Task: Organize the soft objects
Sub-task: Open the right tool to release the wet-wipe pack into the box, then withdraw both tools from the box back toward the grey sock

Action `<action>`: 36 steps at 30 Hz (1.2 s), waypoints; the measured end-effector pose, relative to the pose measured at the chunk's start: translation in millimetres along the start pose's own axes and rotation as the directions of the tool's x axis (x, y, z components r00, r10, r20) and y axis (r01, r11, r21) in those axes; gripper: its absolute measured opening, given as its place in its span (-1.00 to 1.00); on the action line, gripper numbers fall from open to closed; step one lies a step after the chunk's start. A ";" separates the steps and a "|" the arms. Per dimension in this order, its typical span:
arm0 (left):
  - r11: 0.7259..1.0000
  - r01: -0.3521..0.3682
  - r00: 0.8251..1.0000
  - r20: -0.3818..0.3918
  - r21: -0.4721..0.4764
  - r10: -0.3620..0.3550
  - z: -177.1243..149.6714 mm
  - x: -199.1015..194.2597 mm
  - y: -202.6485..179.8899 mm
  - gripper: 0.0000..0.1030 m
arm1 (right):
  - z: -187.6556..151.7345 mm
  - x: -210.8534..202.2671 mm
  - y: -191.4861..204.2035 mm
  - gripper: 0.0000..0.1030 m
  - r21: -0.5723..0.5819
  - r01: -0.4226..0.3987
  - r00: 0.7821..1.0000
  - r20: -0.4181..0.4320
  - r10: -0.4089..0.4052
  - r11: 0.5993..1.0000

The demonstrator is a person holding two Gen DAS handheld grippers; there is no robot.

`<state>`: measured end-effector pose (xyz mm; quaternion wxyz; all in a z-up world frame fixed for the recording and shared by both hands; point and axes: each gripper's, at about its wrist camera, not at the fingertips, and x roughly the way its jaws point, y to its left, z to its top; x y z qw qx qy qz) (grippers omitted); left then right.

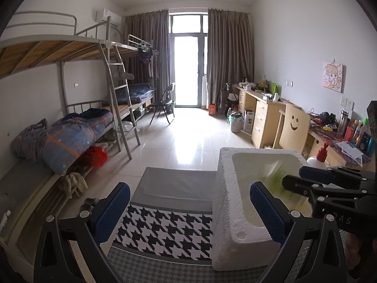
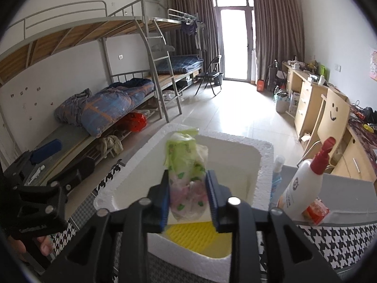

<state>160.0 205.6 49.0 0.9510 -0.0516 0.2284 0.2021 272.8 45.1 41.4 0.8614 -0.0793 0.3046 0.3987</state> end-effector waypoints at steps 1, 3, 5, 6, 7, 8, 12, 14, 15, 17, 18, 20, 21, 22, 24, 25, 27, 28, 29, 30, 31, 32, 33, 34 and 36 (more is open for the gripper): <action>1.000 -0.002 1.000 0.000 -0.001 0.002 0.0 -0.2 0.9 0.98 | -0.3 0.4 -0.8 0.10 -0.002 -0.004 1.000 0.002 0.004 1.000; 1.000 -0.003 1.000 0.001 -0.001 0.003 0.0 -0.7 2.2 0.98 | -0.9 1.1 -2.0 0.34 0.004 0.016 1.000 -0.004 -0.016 1.000; 1.000 -0.006 1.000 0.004 0.000 0.006 -1.2 -1.8 2.4 0.98 | -1.5 -0.8 -2.4 0.38 0.006 0.013 1.000 -0.001 -0.013 1.000; 1.000 -0.005 1.000 0.004 0.001 0.005 -1.7 -2.6 3.8 0.98 | -1.6 -1.9 -1.9 0.38 0.006 0.016 1.000 0.001 -0.016 1.000; 1.000 -0.005 1.000 0.003 0.003 0.005 -1.7 -2.7 4.7 0.98 | -2.0 -2.9 -2.2 0.38 0.008 0.019 1.000 0.003 -0.019 1.000; 1.000 -0.005 1.000 0.001 0.006 0.005 -2.0 -2.9 4.3 0.98 | -1.9 -4.2 -2.0 0.38 0.007 0.018 1.000 0.006 -0.018 1.000; 1.000 0.001 1.000 0.001 0.008 -0.001 -1.1 -5.1 1.5 0.98 | -2.7 -11.0 -1.0 0.40 0.004 0.018 1.000 0.018 -0.018 1.000; 1.000 0.002 1.000 0.002 0.010 -0.002 -1.1 -7.6 -0.4 0.98 | -3.2 -15.7 -0.1 0.43 0.004 0.022 0.999 0.028 -0.022 1.000; 1.000 0.003 1.000 0.003 0.009 -0.003 -0.9 -7.9 -0.7 0.98 | -3.0 -17.6 -0.1 0.49 0.004 0.023 0.999 0.034 -0.023 1.000; 1.000 0.007 1.000 0.005 0.010 -0.007 -0.7 -9.2 -1.8 0.98 | -3.7 -24.0 -1.4 0.60 0.008 0.035 0.998 0.050 -0.035 0.999; 1.000 0.009 1.000 0.008 0.013 -0.009 -0.2 -11.1 -3.0 0.98 | -3.4 -26.5 -1.5 0.68 0.012 0.039 0.997 0.060 -0.040 0.999; 1.000 0.011 1.000 0.015 0.015 -0.012 0.2 -14.8 -5.5 0.98 | -3.3 -32.2 -3.2 0.84 0.024 0.054 0.995 0.077 -0.056 0.998; 1.000 0.011 1.000 0.017 0.018 -0.012 0.1 -16.3 -6.4 0.98 | -3.6 -34.3 -3.6 0.89 0.026 0.056 0.995 0.082 -0.058 0.998; 1.000 0.009 1.000 0.018 0.019 -0.010 0.0 -17.7 -7.1 0.98 | -3.4 -35.6 -3.8 0.89 0.026 0.055 0.995 0.087 -0.058 0.998; 1.000 0.015 1.000 0.021 0.022 -0.015 -0.1 -21.0 -8.6 0.98 | -5.0 -41.1 -2.6 0.89 0.019 0.060 0.994 0.094 -0.062 0.998; 1.000 0.017 1.000 0.023 0.025 -0.018 -0.5 -23.0 -9.8 0.98 | -5.8 -43.9 -1.9 0.89 0.013 0.062 0.993 0.100 -0.063 0.998; 0.999 0.021 0.999 0.027 0.027 -0.021 -0.3 -27.0 -11.2 0.98 | -6.2 -48.1 -1.8 0.89 0.008 0.065 0.992 0.109 -0.066 0.998; 0.999 0.024 0.999 0.029 0.026 -0.025 -0.3 -29.1 -11.9 0.98 | -6.6 -49.8 -1.2 0.89 0.012 0.067 0.992 0.110 -0.068 0.998; 0.999 0.028 0.999 0.031 0.024 -0.029 -0.5 -32.0 -12.7 0.98 | -7.3 -52.9 -1.1 0.89 0.015 0.063 0.991 0.114 -0.065 0.998; 0.999 0.030 0.999 0.034 0.024 -0.031 -0.5 -34.2 -13.1 0.98 | -7.4 -55.5 -1.5 0.89 0.016 0.063 0.991 0.117 -0.065 0.998; 0.999 0.032 0.999 0.038 0.026 -0.033 -0.7 -37.0 -14.3 0.98 | -7.1 -57.3 -3.1 0.89 0.015 0.065 0.991 0.120 -0.066 0.998; 0.999 0.034 0.999 0.041 0.028 -0.035 -0.4 -39.1 -14.5 0.98 | -9.3 -59.1 -2.2 0.89 0.014 0.065 0.990 0.122 -0.067 0.998; 0.999 0.036 0.998 0.043 0.030 -0.037 -0.4 -41.7 -15.7 0.98 | -10.7 -62.1 -2.0 0.89 0.014 0.065 0.990 0.126 -0.066 0.998; 0.999 0.040 0.998 0.045 0.032 -0.041 -0.6 -44.1 -16.3 0.98 | -12.0 -64.4 -2.5 0.89 0.014 0.065 0.989 0.129 -0.066 0.998; 0.998 0.049 0.997 0.051 0.038 -0.051 -1.8 -49.4 -19.4 0.98 | -14.7 -71.1 -2.3 0.89 0.018 0.063 0.988 0.139 -0.065 0.998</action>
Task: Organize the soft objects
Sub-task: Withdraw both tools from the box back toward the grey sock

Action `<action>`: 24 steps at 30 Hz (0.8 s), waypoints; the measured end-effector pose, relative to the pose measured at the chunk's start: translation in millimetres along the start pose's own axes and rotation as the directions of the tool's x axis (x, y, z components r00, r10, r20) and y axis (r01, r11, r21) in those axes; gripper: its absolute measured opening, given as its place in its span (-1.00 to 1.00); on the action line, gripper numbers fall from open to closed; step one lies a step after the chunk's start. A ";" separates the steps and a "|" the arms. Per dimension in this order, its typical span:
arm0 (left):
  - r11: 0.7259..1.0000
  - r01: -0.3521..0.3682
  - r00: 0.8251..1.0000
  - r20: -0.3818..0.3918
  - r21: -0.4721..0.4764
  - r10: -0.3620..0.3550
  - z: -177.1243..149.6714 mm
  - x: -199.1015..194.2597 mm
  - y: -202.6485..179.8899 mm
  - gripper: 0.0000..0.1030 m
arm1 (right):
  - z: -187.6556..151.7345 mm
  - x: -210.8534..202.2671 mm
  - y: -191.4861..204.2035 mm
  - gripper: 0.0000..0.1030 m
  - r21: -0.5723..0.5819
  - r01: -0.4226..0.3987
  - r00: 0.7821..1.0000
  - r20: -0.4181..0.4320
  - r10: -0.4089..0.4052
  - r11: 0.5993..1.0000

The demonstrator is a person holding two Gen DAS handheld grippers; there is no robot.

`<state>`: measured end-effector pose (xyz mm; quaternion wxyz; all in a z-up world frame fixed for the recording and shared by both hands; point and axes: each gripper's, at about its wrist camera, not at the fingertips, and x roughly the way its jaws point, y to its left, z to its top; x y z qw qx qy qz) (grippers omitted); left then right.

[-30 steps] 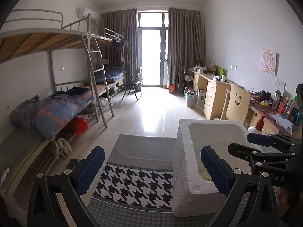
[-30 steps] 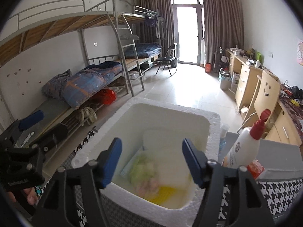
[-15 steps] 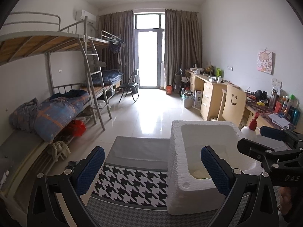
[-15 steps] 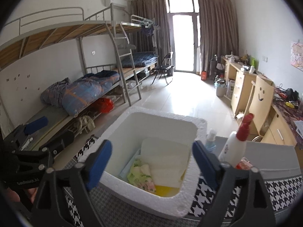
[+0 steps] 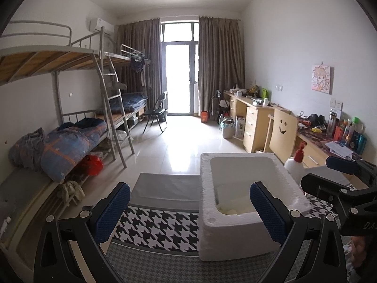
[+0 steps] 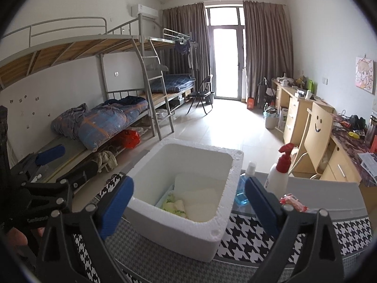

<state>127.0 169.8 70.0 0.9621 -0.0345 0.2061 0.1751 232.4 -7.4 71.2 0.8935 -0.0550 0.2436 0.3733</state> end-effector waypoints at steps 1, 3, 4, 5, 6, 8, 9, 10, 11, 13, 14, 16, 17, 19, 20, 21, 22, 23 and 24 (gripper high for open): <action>1.000 0.004 1.000 0.004 0.002 -0.004 -0.4 -2.9 -1.7 0.98 | -0.6 -2.1 -0.4 0.89 0.002 -0.001 1.000 0.003 0.001 1.000; 1.000 0.014 1.000 0.011 0.002 -0.015 -1.0 -8.5 -4.5 0.98 | -3.1 -8.3 -0.6 0.89 0.004 0.001 1.000 0.008 -0.001 1.000; 1.000 0.020 1.000 0.016 0.003 -0.020 -1.4 -11.9 -6.0 0.98 | -3.9 -11.0 -0.7 0.89 0.003 0.003 1.000 0.012 -0.003 1.000; 1.000 0.026 0.999 0.021 0.007 -0.026 -2.2 -16.0 -8.1 0.98 | -5.5 -15.1 -1.4 0.89 0.007 0.007 1.000 0.019 -0.007 1.000; 1.000 0.029 0.999 0.025 0.011 -0.030 -2.5 -18.4 -8.5 0.98 | -5.9 -17.6 -3.2 0.89 0.010 0.008 1.000 0.022 -0.008 1.000; 0.999 0.038 0.999 0.033 0.015 -0.039 -3.3 -24.1 -11.4 0.98 | -8.7 -23.9 -4.3 0.89 0.015 0.009 1.000 0.030 -0.009 1.000; 0.999 0.043 0.998 0.036 0.016 -0.043 -3.3 -26.8 -14.6 0.98 | -10.2 -28.2 -5.3 0.89 0.017 0.013 0.999 0.037 -0.013 1.000; 0.999 0.049 0.998 0.037 0.019 -0.049 -3.5 -29.0 -16.0 0.98 | -11.6 -31.8 -6.1 0.89 0.019 0.015 0.999 0.043 -0.016 1.000; 0.998 0.054 0.998 0.039 0.020 -0.055 -3.2 -30.7 -16.6 0.98 | -13.0 -34.3 -5.2 0.89 0.020 0.017 0.999 0.047 -0.018 1.000; 0.998 0.065 0.997 0.047 0.022 -0.066 -3.8 -35.6 -20.5 0.98 | -15.2 -40.8 -6.3 0.89 0.024 0.020 0.998 0.055 -0.021 1.000; 0.997 0.070 0.996 0.051 0.027 -0.072 -3.9 -38.1 -22.5 0.98 | -16.3 -44.5 -6.7 0.89 0.028 0.022 0.998 0.061 -0.023 0.999; 0.996 0.082 0.995 0.060 0.034 -0.084 -4.4 -43.5 -26.7 0.98 | -18.1 -49.3 -8.2 0.89 0.033 0.024 0.997 0.068 -0.027 0.999; 0.995 0.089 0.994 0.062 0.036 -0.091 -5.2 -45.7 -28.8 0.98 | -19.0 -52.2 -9.3 0.89 0.034 0.026 0.997 0.073 -0.029 0.999; 0.994 0.104 0.992 0.064 0.036 -0.106 -6.8 -49.3 -32.6 0.98 | -20.7 -57.7 -11.2 0.89 0.040 0.031 0.996 0.085 -0.034 0.999; 0.993 0.111 0.991 0.065 0.037 -0.113 -7.9 -51.5 -34.4 0.98 | -21.1 -58.1 -11.6 0.89 0.042 0.034 0.995 0.090 -0.038 0.999; 0.993 0.116 0.991 0.068 0.038 -0.118 -8.6 -53.5 -35.7 0.98 | -22.5 -60.4 -12.3 0.89 0.042 0.036 0.995 0.095 -0.040 0.998; 0.992 0.121 0.990 0.072 0.036 -0.123 -9.4 -55.5 -37.1 0.98 | -23.7 -62.7 -12.2 0.89 0.042 0.036 0.994 0.097 -0.040 0.998; 0.992 0.125 0.989 0.075 0.033 -0.127 -9.6 -57.1 -37.5 0.98 | -25.4 -65.3 -13.1 0.89 0.044 0.035 0.994 0.102 -0.040 0.998; 0.991 0.130 0.988 0.078 0.032 -0.132 -10.0 -59.3 -38.4 0.98 | -27.1 -67.9 -13.5 0.89 0.046 0.038 0.993 0.107 -0.042 0.998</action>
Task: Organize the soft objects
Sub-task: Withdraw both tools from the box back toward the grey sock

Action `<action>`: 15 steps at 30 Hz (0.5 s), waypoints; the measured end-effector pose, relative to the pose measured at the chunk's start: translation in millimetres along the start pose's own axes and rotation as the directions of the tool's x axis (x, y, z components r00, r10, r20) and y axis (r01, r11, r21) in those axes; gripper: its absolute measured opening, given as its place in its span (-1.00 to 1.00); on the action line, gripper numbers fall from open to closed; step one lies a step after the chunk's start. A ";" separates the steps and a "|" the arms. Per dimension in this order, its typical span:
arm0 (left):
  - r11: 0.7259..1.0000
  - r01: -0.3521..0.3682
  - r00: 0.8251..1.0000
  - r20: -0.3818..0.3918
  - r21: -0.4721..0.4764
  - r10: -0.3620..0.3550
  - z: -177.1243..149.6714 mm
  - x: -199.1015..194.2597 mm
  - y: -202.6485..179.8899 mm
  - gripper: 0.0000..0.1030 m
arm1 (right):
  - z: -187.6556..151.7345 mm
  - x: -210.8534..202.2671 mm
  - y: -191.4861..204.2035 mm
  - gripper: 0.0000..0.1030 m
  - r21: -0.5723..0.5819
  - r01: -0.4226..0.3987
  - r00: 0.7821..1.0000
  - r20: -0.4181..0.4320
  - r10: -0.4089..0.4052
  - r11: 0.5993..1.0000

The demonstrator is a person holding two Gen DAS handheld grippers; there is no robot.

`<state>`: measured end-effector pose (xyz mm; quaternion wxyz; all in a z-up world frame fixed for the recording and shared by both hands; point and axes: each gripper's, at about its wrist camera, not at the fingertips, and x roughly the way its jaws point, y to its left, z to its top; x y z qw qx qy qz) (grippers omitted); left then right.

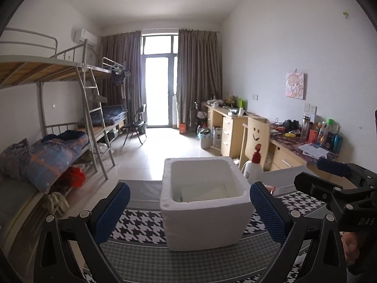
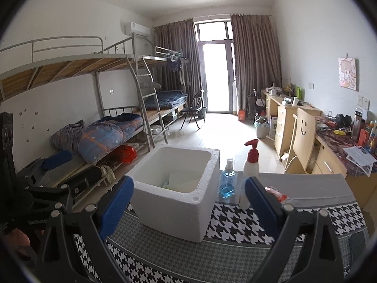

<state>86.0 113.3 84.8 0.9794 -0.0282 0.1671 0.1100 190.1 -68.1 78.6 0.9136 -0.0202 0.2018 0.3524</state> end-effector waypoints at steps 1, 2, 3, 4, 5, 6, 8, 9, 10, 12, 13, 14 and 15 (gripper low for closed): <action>1.000 0.004 1.000 0.003 0.000 -0.004 -0.5 -1.3 -2.2 0.98 | -1.6 -2.6 0.3 0.89 -0.001 0.003 1.000 0.005 -0.003 1.000; 1.000 0.009 1.000 0.007 0.005 -0.009 -0.7 -3.1 -4.8 0.98 | -2.9 -4.9 0.1 0.89 -0.003 0.006 1.000 0.009 -0.006 1.000; 1.000 0.011 1.000 0.009 0.009 -0.011 -0.4 -4.2 -6.3 0.98 | -4.0 -7.5 -0.3 0.89 -0.005 0.010 1.000 0.013 -0.010 1.000; 1.000 0.015 1.000 0.015 0.015 -0.015 -0.4 -6.0 -8.7 0.98 | -5.1 -9.6 -1.2 0.89 -0.007 0.014 1.000 0.017 -0.014 1.000; 1.000 0.016 1.000 0.020 0.019 -0.017 -0.6 -7.4 -11.0 0.98 | -6.7 -12.4 -1.9 0.89 -0.008 0.015 1.000 0.021 -0.015 1.000; 1.000 0.018 1.000 0.021 0.020 -0.018 -1.0 -8.2 -12.4 0.98 | -7.6 -14.2 -3.0 0.89 -0.004 0.015 1.000 0.024 -0.015 1.000; 0.999 0.031 0.999 0.022 0.019 -0.031 -1.3 -9.5 -15.0 0.98 | -10.5 -19.3 -5.2 0.89 0.002 0.012 0.999 0.031 -0.012 1.000; 0.999 0.035 0.999 0.022 0.020 -0.036 -2.5 -10.7 -16.3 0.98 | -11.3 -20.8 -6.1 0.89 0.003 0.012 0.999 0.032 -0.012 1.000; 0.999 0.039 0.999 0.024 0.024 -0.039 -2.7 -11.6 -17.7 0.98 | -12.3 -22.3 -8.1 0.89 0.004 0.012 0.999 0.034 -0.012 1.000; 0.999 0.045 0.999 0.027 0.028 -0.045 -3.4 -13.3 -20.1 0.98 | -15.1 -26.0 -10.9 0.89 0.007 0.015 0.999 0.035 -0.015 1.000; 0.998 0.047 0.998 0.028 0.028 -0.048 -3.9 -14.2 -22.4 0.98 | -17.0 -28.2 -10.5 0.89 0.007 0.018 0.999 0.037 -0.018 1.000; 0.998 0.053 0.998 0.030 0.030 -0.054 -4.6 -15.5 -24.0 0.98 | -18.2 -30.5 -11.3 0.89 0.008 0.021 0.999 0.041 -0.022 1.000; 0.998 0.060 0.998 0.031 0.032 -0.061 -5.4 -16.6 -25.4 0.98 | -19.9 -32.9 -12.4 0.89 0.009 0.026 0.999 0.044 -0.026 1.000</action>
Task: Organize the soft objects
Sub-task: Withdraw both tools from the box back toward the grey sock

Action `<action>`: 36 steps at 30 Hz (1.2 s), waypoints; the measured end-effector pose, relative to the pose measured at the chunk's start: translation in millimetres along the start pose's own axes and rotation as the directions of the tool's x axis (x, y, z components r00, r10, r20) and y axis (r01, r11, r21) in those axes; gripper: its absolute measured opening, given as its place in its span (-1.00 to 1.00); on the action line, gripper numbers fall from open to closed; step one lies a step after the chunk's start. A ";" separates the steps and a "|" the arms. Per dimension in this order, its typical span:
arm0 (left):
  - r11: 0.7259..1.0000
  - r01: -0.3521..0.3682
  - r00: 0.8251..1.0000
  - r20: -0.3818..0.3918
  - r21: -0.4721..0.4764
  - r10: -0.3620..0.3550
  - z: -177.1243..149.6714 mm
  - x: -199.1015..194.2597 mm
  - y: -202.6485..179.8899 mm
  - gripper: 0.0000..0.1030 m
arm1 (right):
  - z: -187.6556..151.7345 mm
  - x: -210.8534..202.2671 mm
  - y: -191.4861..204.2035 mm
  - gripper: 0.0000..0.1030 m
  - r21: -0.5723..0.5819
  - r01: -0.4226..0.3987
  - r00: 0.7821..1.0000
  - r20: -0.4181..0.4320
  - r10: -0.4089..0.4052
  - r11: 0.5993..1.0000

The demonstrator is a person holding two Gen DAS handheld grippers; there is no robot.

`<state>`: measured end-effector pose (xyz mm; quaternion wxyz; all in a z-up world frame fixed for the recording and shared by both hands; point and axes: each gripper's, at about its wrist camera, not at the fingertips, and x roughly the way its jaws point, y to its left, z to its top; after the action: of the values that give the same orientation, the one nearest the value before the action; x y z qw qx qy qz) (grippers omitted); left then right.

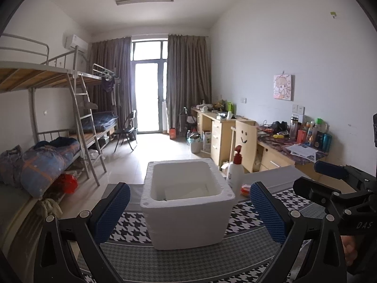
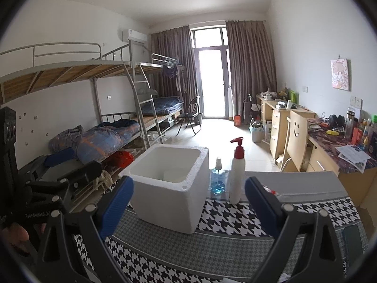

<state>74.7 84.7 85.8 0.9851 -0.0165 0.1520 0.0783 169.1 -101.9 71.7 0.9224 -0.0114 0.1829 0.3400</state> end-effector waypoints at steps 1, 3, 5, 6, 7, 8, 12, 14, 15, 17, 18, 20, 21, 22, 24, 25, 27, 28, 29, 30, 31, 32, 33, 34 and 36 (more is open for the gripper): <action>1.000 0.004 1.000 0.002 0.000 -0.004 -0.6 -1.4 -1.2 0.98 | -1.2 -1.9 -1.7 0.89 0.000 0.002 1.000 0.002 -0.002 1.000; 1.000 0.014 1.000 0.008 0.005 -0.014 -1.6 -4.3 -4.7 0.98 | -3.8 -6.4 -4.1 0.89 0.002 0.011 1.000 0.007 -0.011 1.000; 1.000 0.024 1.000 0.010 0.009 -0.024 -2.1 -5.5 -7.7 0.98 | -6.9 -11.0 -7.1 0.89 0.006 0.022 1.000 0.012 -0.022 1.000; 0.999 0.031 0.999 0.012 0.010 -0.031 -2.9 -6.6 -9.3 0.98 | -7.9 -13.2 -8.8 0.89 0.010 0.023 1.000 0.013 -0.024 1.000; 0.999 0.037 0.999 0.015 0.011 -0.037 -3.3 -7.7 -10.8 0.98 | -8.8 -14.8 -10.5 0.89 0.014 0.024 1.000 0.014 -0.025 1.000; 0.999 0.040 0.999 0.016 0.012 -0.041 -3.5 -8.5 -10.7 0.98 | -8.8 -15.4 -11.9 0.89 0.017 0.026 1.000 0.014 -0.027 1.000; 0.998 0.055 0.998 0.020 0.012 -0.055 -5.8 -10.6 -14.8 0.98 | -13.0 -21.7 -16.8 0.89 0.024 0.039 0.999 0.016 -0.039 0.999; 0.998 0.063 0.998 0.019 0.014 -0.063 -7.1 -10.9 -17.1 0.98 | -14.1 -25.0 -19.5 0.89 0.029 0.042 0.999 0.017 -0.042 0.999; 0.998 0.067 0.998 0.019 0.016 -0.067 -7.7 -11.2 -18.7 0.98 | -15.5 -26.6 -20.4 0.89 0.032 0.045 0.999 0.019 -0.046 0.998; 0.997 0.072 0.997 0.021 0.021 -0.072 -8.5 -11.9 -21.2 0.98 | -17.3 -29.3 -22.1 0.89 0.036 0.051 0.998 0.020 -0.051 0.998; 0.997 0.075 0.997 0.023 0.025 -0.076 -8.5 -12.0 -22.8 0.98 | -18.3 -30.5 -22.4 0.89 0.037 0.052 0.998 0.019 -0.053 0.998; 0.996 0.080 0.996 0.026 0.027 -0.081 -9.2 -12.7 -25.5 0.98 | -21.4 -33.9 -23.2 0.89 0.038 0.061 0.998 0.020 -0.062 0.997; 0.996 0.085 0.996 0.027 0.028 -0.086 -9.7 -12.9 -25.7 0.98 | -22.8 -35.5 -23.9 0.89 0.037 0.065 0.998 0.020 -0.066 0.997; 0.995 0.091 0.995 0.026 0.026 -0.092 -10.5 -12.9 -26.4 0.98 | -21.7 -35.6 -24.1 0.89 0.036 0.067 0.997 0.020 -0.068 0.997; 0.994 0.104 0.994 0.025 0.020 -0.105 -13.4 -13.6 -27.8 0.98 | -24.0 -39.4 -25.2 0.89 0.042 0.075 0.997 0.022 -0.076 0.996; 0.994 0.108 0.994 0.024 0.018 -0.109 -14.3 -13.5 -28.5 0.98 | -24.5 -40.7 -25.6 0.89 0.046 0.076 0.997 0.023 -0.078 0.996; 0.993 0.114 0.993 0.025 0.016 -0.115 -15.8 -13.0 -30.3 0.98 | -27.1 -44.2 -27.3 0.89 0.051 0.085 0.996 0.022 -0.086 0.995; 0.993 0.117 0.993 0.026 0.015 -0.117 -16.8 -13.2 -31.3 0.98 | -28.5 -45.9 -27.8 0.89 0.053 0.091 0.995 0.022 -0.092 0.994; 0.992 0.123 0.992 0.025 0.017 -0.123 -17.5 -13.5 -32.5 0.98 | -28.5 -46.7 -27.6 0.89 0.055 0.094 0.995 0.022 -0.096 0.994; 0.991 0.130 0.991 0.024 0.019 -0.130 -18.4 -13.5 -34.0 0.98 | -30.1 -49.1 -28.2 0.89 0.057 0.097 0.995 0.024 -0.098 0.994; 0.990 0.137 0.990 0.024 0.020 -0.137 -19.3 -13.7 -35.5 0.98 | -29.1 -49.2 -28.8 0.89 0.058 0.099 0.995 0.024 -0.101 0.993; 0.990 0.142 0.990 0.024 0.021 -0.142 -19.8 -13.5 -36.7 0.98 | -30.1 -50.5 -29.7 0.89 0.061 0.104 0.994 0.024 -0.105 0.993; 0.989 0.149 0.989 0.022 0.022 -0.149 -20.5 -13.9 -37.4 0.98 | -31.8 -52.5 -30.3 0.89 0.063 0.112 0.993 0.026 -0.114 0.992; 0.988 0.154 0.988 0.020 0.023 -0.155 -21.1 -13.7 -39.0 0.98 | -32.1 -53.1 -29.9 0.89 0.063 0.119 0.992 0.026 -0.121 0.991; 0.986 0.165 0.986 0.021 0.027 -0.166 -22.8 -14.3 -42.1 0.98 | -34.6 -54.7 -31.3 0.89 0.066 0.127 0.991 0.024 -0.129 0.990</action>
<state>61.2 39.7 68.7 0.9900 -0.0156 0.1398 -0.0056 139.1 -165.1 55.1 0.9447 0.0115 0.1795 0.2741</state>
